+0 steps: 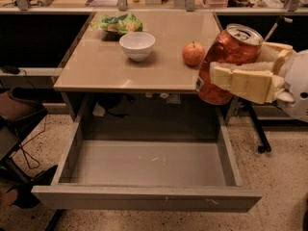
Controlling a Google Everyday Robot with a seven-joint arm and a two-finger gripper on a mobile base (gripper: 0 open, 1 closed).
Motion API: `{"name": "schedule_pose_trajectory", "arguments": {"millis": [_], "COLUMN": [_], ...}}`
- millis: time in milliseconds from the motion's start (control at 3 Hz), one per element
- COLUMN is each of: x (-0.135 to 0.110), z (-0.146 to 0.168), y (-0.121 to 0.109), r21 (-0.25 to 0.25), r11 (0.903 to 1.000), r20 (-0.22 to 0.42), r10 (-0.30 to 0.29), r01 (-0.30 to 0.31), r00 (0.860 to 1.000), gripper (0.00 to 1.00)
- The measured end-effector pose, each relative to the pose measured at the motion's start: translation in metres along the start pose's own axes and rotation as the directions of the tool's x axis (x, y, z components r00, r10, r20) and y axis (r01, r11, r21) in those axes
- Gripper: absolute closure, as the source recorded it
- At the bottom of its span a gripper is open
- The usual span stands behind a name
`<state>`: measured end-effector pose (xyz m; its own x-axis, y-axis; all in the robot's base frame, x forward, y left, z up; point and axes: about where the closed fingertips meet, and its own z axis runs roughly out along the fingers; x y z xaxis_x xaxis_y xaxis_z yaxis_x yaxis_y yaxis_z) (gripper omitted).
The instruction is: Place coke can into top drawer
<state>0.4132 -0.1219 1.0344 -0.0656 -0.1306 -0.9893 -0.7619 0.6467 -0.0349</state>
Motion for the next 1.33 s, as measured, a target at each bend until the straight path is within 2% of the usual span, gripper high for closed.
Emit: {"name": "schedule_pose_trajectory", "arguments": {"millis": [333,667,1000,1333], "x": [0.064,0.142,0.203,0.208], "z": [0.019,0.044,0.059,0.059], "y": [0.000,0.017,0.039,0.043], "r21": [0.001,-0.037,-0.056,-0.058], "r11": [0.9955,0.9943,0.9977,0.9976], "r20": [-0.127,-0.236,-0.315,-0.325], "r10": [-0.094,-0.106,-0.055,-0.053], "r01": [0.095,0.100,0.039,0.036], "r00": [0.987,0.966,0.947,0.944], "gripper": [1.00,1.00,1.00,1.00]}}
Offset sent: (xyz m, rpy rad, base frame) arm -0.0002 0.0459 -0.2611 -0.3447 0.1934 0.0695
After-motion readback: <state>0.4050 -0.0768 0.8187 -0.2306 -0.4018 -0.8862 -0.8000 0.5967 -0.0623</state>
